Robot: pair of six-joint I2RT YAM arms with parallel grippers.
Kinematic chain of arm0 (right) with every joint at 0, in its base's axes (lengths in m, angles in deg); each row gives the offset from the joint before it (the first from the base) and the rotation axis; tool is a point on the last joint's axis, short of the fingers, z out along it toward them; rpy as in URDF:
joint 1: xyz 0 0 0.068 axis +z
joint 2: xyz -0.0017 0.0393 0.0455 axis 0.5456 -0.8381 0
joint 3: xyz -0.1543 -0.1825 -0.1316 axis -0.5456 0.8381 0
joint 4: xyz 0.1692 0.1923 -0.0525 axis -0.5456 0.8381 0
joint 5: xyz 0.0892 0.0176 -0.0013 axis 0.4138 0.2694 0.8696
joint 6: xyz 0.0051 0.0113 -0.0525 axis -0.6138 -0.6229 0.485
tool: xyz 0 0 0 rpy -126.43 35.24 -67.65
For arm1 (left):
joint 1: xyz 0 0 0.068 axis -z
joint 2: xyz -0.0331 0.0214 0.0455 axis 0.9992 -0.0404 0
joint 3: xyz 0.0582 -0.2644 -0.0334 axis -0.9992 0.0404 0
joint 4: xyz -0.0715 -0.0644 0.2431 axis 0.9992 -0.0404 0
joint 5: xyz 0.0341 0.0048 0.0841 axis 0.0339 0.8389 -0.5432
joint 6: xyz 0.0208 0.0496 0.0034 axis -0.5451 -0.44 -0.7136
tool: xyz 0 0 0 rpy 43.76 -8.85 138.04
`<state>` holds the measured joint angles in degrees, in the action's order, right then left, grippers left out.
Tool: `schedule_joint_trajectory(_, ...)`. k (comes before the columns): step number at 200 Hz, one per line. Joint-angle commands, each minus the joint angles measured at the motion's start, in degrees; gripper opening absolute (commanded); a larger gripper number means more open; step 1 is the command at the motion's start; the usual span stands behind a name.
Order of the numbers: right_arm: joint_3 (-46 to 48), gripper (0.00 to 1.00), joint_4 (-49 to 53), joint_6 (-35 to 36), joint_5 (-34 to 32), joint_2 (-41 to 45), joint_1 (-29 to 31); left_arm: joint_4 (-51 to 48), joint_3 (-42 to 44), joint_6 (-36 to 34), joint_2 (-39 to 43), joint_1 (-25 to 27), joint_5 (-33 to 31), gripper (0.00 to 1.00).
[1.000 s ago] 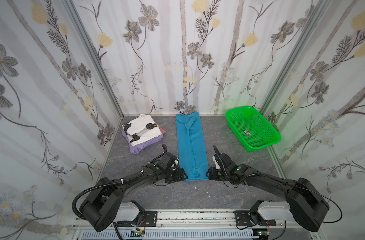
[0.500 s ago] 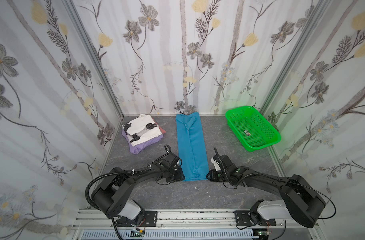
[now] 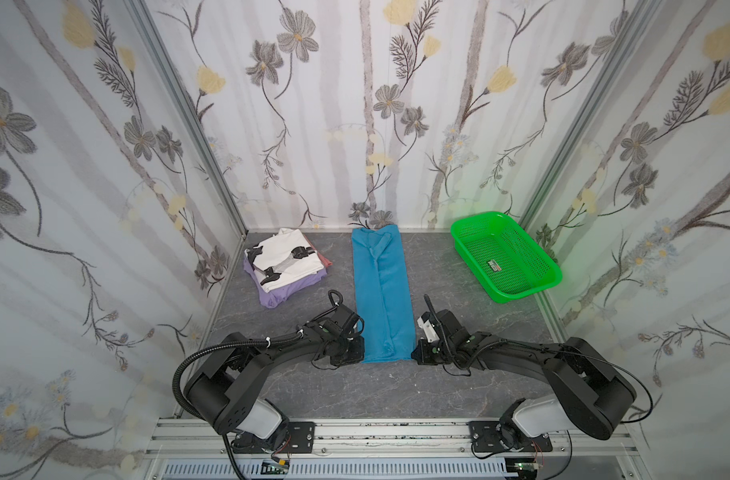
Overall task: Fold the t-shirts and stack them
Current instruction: 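Grasp the strip's end nearest the robot with both grippers, then lift the near end and fold it away from the robot with both grippers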
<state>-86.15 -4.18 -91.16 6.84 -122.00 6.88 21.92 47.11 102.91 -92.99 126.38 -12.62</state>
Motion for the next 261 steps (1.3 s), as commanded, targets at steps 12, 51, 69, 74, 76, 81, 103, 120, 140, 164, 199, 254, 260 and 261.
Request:
schedule_joint_trajectory(12,1.51,0.0,-0.86,0.17,1.47,2.56,1.81,-1.81,1.04,-0.26,0.41,0.08,0.32,0.0)
schedule_joint_trajectory(51,6.85,0.0,-2.56,-2.7,1.53,6.13,11.17,-2.41,5.89,0.07,2.59,0.64,1.88,0.0)
schedule_joint_trajectory(69,9.89,0.0,-3.14,-5.58,0.64,8.71,14.15,-2.57,9.29,0.99,8.19,2.75,3.19,0.0)
schedule_joint_trajectory(74,10.86,0.0,-3.35,-6.63,0.2,9.77,14.99,-2.51,10.42,1.3,10.25,3.6,3.79,0.0)
schedule_joint_trajectory(76,11.34,0.0,-3.55,-7.02,0.08,10.23,15.34,-2.67,10.86,1.42,10.97,3.91,4.03,0.0)
schedule_joint_trajectory(81,12.34,0.0,-3.89,-8.1,-0.03,11.18,16.22,-3.64,11.71,1.85,12.76,4.69,3.96,0.0)
schedule_joint_trajectory(103,15.69,0.0,-3.55,-11.95,-1.57,17.59,19.83,-7.99,16.17,5.2,21.4,8.09,3.19,0.0)
schedule_joint_trajectory(120,16.89,0.0,-1.13,-13.4,-3.08,22.78,23.14,-9.55,18.75,9.48,28.14,12.98,1.95,0.0)
schedule_joint_trajectory(140,18.46,0.0,1.48,-14.5,-3.37,28.76,26.5,-12.23,20.57,12.9,36.31,16.74,1.05,0.0)
schedule_joint_trajectory(164,18.72,0.0,2.7,-14.49,-3.43,36.65,29.85,-11.23,19.83,13.92,44.69,19.41,2.84,0.0)
schedule_joint_trajectory(199,13.88,0.0,5.86,-11.4,-5.28,43.13,28.78,-12.33,12.93,10.49,46.69,19.23,0.35,0.0)
schedule_joint_trajectory(254,6.46,0.0,4.54,-6.3,0.5,36.22,9.72,-13.49,2.0,1.99,32.68,3.97,1.7,0.0)
schedule_joint_trajectory(260,5.6,0.0,3.8,-5.12,1.31,34.49,7.61,-13.06,1.01,1.05,31.18,1.58,2.25,0.0)
schedule_joint_trajectory(261,5.43,0.0,3.62,-4.98,1.46,34.11,7.21,-12.97,0.8,0.96,30.98,1.3,2.34,0.0)
